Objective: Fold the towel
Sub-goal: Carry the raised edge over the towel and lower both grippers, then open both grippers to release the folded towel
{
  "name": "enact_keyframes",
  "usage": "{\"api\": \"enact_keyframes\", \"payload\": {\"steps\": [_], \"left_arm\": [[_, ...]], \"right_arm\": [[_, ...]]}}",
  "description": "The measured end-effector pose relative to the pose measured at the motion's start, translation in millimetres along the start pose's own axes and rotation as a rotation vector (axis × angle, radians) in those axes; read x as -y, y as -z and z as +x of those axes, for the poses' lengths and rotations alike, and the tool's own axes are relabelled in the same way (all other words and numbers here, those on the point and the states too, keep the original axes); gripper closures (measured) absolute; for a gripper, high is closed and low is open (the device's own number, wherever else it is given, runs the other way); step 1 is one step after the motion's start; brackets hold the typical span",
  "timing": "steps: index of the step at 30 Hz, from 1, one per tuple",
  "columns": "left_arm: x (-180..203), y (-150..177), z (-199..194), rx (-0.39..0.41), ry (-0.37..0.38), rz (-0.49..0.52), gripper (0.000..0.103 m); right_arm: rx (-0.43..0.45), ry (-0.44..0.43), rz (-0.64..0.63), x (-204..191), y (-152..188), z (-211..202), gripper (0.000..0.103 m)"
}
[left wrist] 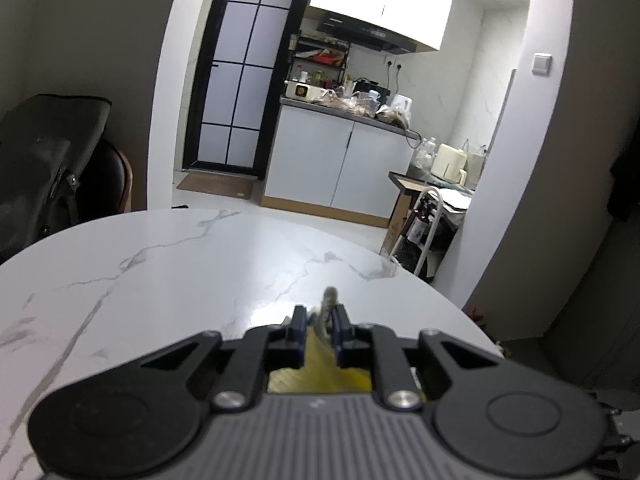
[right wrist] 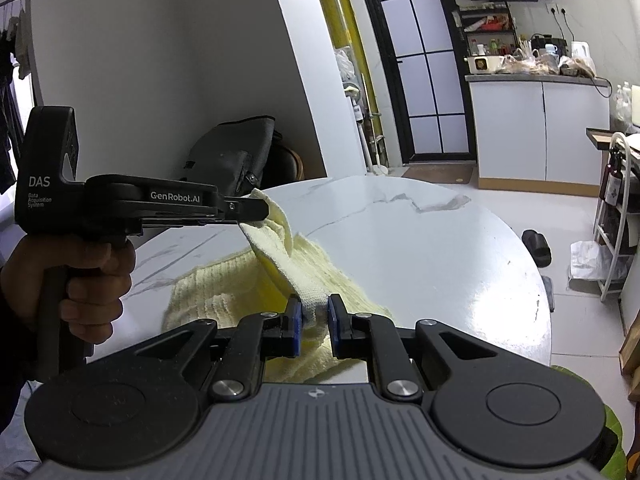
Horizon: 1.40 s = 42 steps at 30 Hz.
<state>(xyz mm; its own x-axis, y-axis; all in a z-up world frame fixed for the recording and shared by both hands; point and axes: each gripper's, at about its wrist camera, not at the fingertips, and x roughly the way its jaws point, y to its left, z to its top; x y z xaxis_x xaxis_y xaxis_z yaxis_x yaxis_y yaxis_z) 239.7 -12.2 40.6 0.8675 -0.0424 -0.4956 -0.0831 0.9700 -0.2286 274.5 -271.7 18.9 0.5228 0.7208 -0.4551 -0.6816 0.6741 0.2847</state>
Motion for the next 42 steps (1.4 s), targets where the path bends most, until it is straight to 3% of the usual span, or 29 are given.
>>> {"api": "enact_keyframes", "payload": {"steps": [7,13,18,20,32,42], "left_arm": [[-7,-7,0,0.035,-0.035,-0.019,0.085],[-8,-2,-2,0.006,-0.037,-0.004,0.085],[-9,7,-8,-0.028,-0.028,0.013,0.085],[-9,10,-10,-0.04,-0.021,0.018,0.085],[-1,33,-17,-0.113,0.053,0.062,0.085],[-13,45,-17,-0.136,0.019,0.058,0.085]], "right_arm": [[-0.007,0.012,0.002,-2,0,3,0.088],[-0.013,0.022,0.005,-4,0,5,0.084],[-0.018,0.03,0.006,-5,1,7,0.067],[-0.02,0.034,0.007,-6,1,7,0.065],[-0.033,0.054,0.011,-9,1,12,0.065],[-0.107,0.109,-0.037,-14,9,23,0.06]]}}
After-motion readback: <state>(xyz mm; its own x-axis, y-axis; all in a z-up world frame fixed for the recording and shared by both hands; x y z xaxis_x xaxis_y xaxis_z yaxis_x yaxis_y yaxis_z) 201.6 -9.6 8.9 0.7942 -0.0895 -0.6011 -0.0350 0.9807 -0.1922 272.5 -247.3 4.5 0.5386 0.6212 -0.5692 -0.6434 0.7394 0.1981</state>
